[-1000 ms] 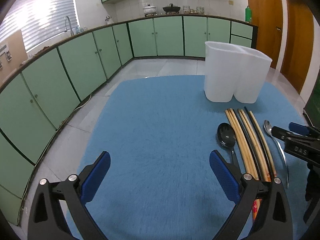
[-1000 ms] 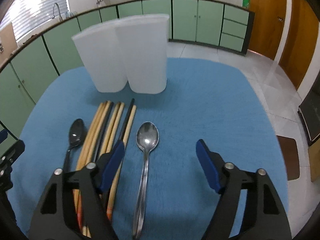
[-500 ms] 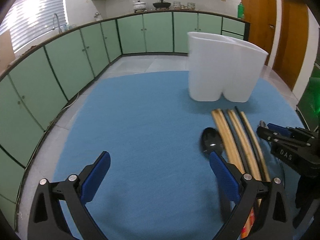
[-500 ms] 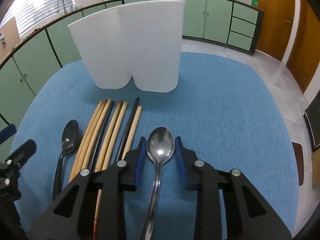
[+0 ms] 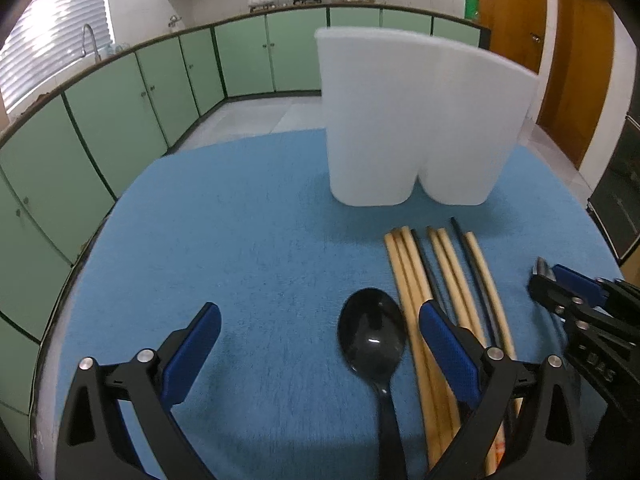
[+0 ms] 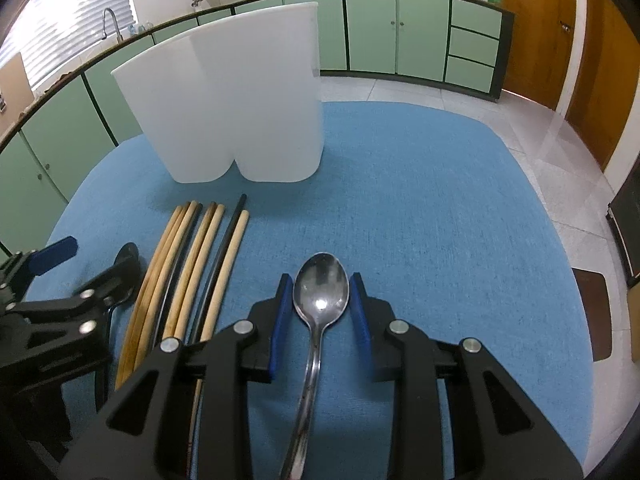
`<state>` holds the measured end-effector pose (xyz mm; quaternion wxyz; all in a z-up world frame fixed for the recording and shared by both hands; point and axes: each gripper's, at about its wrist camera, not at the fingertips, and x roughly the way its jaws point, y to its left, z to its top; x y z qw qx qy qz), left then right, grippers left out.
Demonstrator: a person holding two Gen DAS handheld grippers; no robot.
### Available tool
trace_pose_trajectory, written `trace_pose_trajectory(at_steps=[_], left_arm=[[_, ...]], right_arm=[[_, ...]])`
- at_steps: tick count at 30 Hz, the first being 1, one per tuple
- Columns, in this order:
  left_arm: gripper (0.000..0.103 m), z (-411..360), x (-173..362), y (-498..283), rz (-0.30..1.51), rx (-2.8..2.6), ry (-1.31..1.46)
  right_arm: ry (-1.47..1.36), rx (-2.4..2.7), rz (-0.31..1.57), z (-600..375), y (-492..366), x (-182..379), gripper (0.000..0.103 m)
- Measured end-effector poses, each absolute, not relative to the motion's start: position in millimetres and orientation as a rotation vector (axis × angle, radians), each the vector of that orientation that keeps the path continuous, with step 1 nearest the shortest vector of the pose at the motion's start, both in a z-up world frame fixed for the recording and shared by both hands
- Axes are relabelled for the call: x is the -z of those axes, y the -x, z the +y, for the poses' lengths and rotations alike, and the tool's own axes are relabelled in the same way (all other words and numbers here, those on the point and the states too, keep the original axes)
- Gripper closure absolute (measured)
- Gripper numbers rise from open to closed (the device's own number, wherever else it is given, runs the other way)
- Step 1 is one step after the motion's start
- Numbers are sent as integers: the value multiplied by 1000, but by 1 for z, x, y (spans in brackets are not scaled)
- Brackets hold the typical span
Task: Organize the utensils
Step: 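Lower both tools to the utensils and close the left gripper on the black spoon, then lift the black spoon with the left gripper and drop it into the white holder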
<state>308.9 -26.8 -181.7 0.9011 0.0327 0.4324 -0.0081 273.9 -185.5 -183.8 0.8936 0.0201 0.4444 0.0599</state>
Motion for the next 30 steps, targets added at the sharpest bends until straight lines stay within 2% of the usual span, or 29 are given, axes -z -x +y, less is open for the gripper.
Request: trace_pose_trajectory(at_steps=[11,14,16,19,21,22,24,26,30], left_arm=[[7,-8,188,-310,920,17,4],[11,-12,191,-309,933,27,13],[15,-7,189,-314,929,31,12],[29,-11,188,-311,921,52,16],[45,-15,187,-310,915,63,12],[50,-16,186,-310,911,74,12],[68,-18,185,-311,907,100,24],[68,-20,183,-312,907,124,39],[68,-20,177,-309,878,156,47]], right_arm=[[-31,-120,917,-183,-266,188,75],[-21,-116,918,-181,-267,188,74],[-27,-118,921,-180,-267,188,74],[-35,-123,926,-181,-269,188,73],[-26,-126,927,-179,-270,188,70],[-16,-123,927,-178,-270,188,70],[-13,-121,927,-177,-271,188,71],[-8,-117,927,-178,-272,188,75],[-9,-123,907,-178,-270,183,76]])
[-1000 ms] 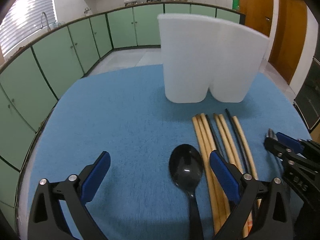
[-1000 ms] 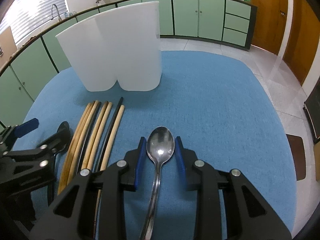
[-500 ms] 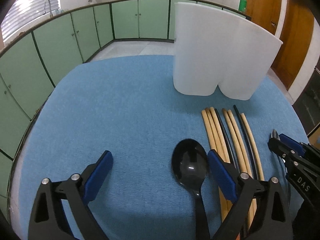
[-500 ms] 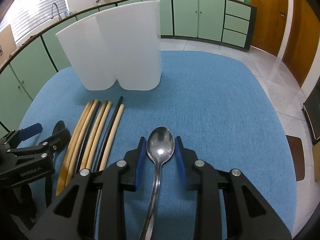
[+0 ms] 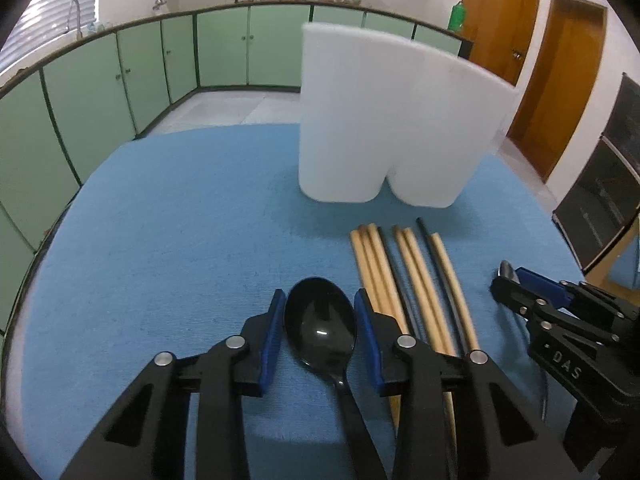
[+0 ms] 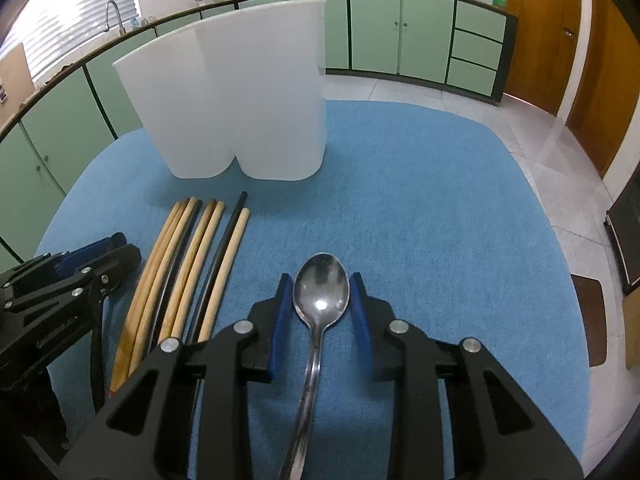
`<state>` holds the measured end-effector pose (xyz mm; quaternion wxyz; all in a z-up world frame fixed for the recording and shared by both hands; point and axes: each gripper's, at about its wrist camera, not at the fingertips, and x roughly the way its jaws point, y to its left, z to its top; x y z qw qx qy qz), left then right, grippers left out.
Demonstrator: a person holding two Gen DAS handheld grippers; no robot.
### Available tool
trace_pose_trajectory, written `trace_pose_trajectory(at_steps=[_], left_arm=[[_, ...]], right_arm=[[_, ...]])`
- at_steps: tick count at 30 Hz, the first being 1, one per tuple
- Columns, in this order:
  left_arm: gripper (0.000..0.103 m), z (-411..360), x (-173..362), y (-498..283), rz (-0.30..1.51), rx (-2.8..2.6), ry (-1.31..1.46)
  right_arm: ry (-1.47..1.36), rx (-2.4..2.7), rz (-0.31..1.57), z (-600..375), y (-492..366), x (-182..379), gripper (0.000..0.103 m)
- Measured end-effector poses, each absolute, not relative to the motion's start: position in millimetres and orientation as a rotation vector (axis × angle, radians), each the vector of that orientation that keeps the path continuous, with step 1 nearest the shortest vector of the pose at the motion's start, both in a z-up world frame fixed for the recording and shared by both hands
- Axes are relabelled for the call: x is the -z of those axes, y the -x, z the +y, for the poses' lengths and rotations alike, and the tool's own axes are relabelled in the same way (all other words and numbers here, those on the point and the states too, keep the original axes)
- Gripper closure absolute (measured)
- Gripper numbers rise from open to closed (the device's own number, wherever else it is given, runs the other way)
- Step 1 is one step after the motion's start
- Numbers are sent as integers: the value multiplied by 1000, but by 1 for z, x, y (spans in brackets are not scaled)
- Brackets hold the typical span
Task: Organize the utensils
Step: 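Lift the black spoon with the left gripper and drop it into the white holder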
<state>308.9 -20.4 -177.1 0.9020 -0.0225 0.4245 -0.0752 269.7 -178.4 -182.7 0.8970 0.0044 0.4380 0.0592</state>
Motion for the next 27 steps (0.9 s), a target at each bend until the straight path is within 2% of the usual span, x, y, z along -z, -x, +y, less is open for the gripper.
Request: trace_pose_trajectory(at_steps=[8,15,27], left_arm=[[68,-17,126,-267,590,193,32],[69,-9,80,-260,442,215,45],[69,-16,10,-312,228,204,18]], right_arm=[[-101,-183,694,-200,-249,131,75],[-156,-230,543,-213,-252,81,76],[-174,-304,376,-240,-290,-8,76]])
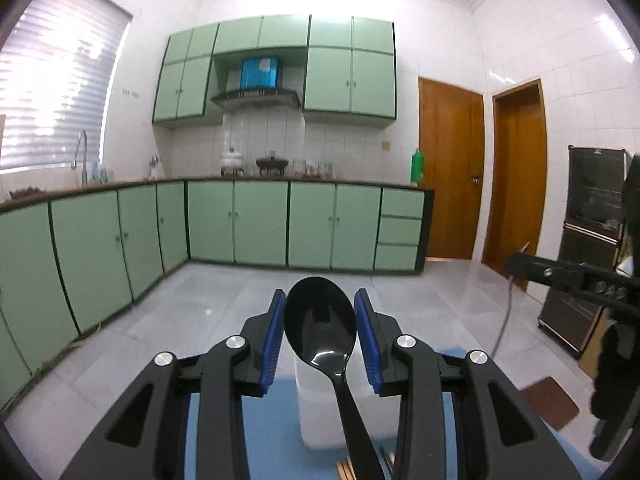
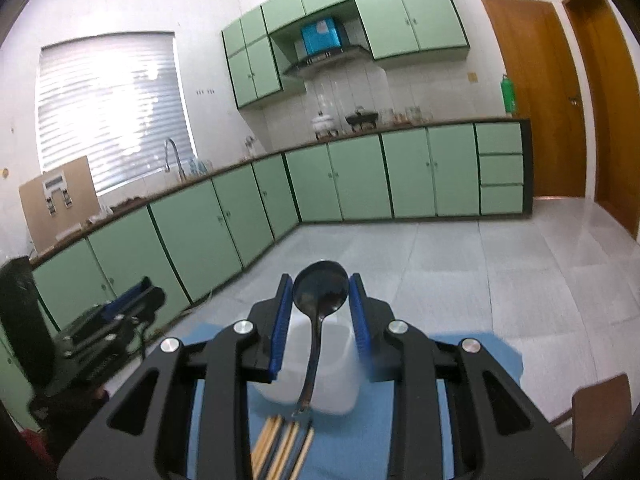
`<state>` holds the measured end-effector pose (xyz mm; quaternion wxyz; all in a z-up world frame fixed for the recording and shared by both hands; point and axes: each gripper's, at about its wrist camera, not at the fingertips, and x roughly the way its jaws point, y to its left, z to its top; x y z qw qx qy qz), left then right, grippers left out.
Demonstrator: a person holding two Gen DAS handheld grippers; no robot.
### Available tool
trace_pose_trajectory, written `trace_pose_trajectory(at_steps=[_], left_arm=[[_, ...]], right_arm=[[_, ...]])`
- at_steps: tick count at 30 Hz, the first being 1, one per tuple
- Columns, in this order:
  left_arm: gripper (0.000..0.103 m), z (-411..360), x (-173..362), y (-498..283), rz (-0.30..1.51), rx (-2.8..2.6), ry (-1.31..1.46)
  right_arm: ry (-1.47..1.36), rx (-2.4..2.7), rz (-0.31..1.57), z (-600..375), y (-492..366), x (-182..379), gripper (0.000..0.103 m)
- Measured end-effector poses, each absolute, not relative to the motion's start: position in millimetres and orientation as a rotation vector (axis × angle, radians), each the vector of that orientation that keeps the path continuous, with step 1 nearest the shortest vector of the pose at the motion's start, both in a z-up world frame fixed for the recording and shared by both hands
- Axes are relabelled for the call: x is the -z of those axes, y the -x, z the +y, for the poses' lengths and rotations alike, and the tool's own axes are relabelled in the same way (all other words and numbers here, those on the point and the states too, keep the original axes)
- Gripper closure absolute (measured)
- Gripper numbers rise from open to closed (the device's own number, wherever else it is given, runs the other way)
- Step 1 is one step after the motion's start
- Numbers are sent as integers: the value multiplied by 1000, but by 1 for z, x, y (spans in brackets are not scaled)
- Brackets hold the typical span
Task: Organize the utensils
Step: 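Lift the black spoon with the left gripper and drop it into the white holder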
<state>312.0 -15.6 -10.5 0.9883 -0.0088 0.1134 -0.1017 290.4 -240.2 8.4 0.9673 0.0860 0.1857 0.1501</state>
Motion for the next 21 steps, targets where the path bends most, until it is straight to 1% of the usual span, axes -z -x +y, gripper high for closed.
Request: trace_pose_trajectory(at_steps=[3,8,14,21], left_arm=[[68,-24,1,-337,186,189,-4],[68,-39,2,-374,153,168,-28],[68,-50,21,-407,148,151,-64],[68,-49,52,-418,198,163,-62]], right_arm=[[-154,-296,364,-239,-312,-20,76],[-166,-279,385,-235,-343,-17,76],[-162,-248,435,-227,-377,8,76],[-116,-249,489,-208,-390,39,75]])
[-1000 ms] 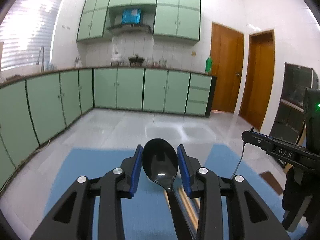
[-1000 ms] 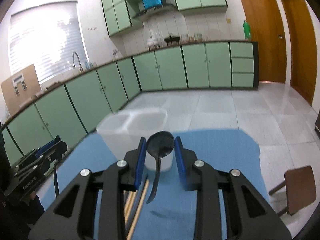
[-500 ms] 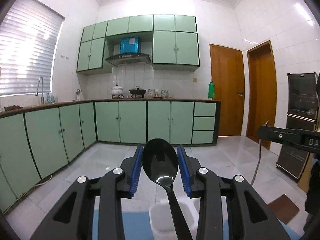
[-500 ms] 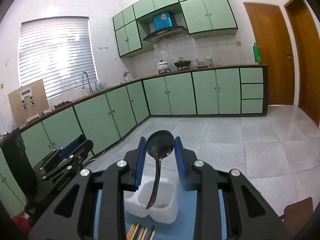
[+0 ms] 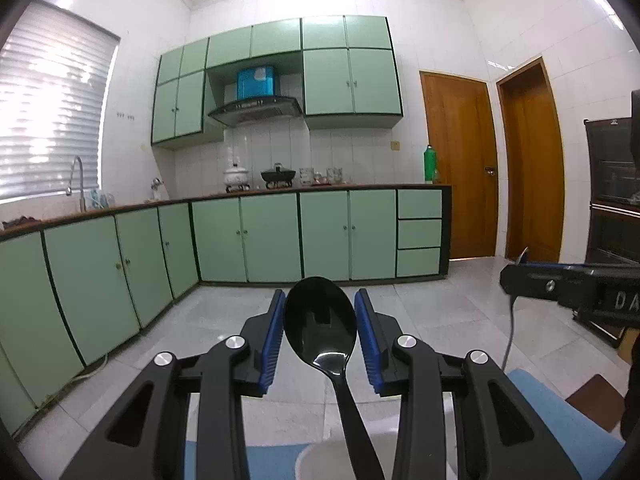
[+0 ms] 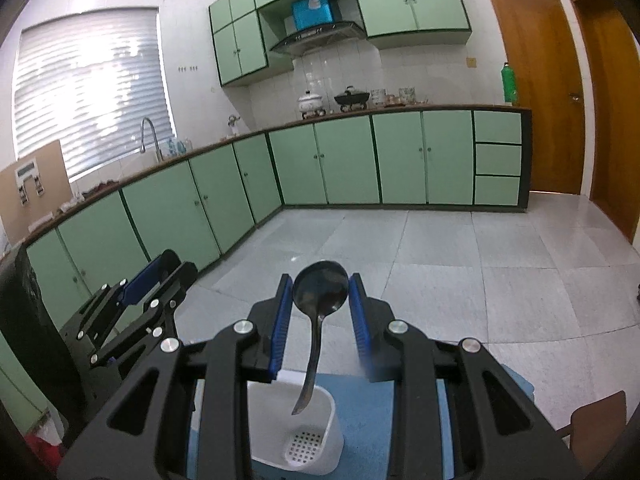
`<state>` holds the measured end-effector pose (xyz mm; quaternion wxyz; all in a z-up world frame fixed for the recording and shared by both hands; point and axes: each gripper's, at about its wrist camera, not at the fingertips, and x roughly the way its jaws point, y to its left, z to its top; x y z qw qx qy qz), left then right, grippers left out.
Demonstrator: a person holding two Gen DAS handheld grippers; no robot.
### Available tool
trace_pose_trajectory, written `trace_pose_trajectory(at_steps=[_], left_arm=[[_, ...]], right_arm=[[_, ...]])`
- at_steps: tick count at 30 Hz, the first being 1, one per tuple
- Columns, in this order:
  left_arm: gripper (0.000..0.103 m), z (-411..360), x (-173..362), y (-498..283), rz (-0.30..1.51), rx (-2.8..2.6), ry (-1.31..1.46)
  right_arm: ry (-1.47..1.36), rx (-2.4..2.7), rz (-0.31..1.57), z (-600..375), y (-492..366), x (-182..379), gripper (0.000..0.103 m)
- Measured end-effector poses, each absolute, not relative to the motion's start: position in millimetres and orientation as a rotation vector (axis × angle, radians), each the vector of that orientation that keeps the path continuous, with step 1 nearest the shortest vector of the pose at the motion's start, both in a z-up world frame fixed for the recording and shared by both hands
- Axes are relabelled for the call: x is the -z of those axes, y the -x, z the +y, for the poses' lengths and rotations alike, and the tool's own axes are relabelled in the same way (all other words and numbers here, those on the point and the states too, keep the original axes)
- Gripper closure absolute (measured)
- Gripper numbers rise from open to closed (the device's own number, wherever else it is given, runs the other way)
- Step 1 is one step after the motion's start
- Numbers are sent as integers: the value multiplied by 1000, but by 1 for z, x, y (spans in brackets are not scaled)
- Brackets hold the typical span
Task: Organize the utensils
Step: 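Lift the black spoon with the left gripper and drop it into the white holder, then move the right gripper to a red-patterned chopstick and close on its end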
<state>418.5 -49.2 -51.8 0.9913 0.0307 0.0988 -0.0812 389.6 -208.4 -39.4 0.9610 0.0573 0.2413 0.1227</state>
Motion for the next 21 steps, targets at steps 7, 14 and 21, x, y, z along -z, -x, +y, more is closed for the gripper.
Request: trace_pose_trajectory(at_steps=[7,14,21], left_arm=[[65,-44,62,-411,240,183,-32],[51,-30,43,-373,230,184,-9],[26,-18,54,-293,348,191,2]], right_arm=[[-106,-254,525,-202,-386,52,72],[-110,-229,504,-208,-350,46,59],[-86,-223,575,-208,-270,76,31]])
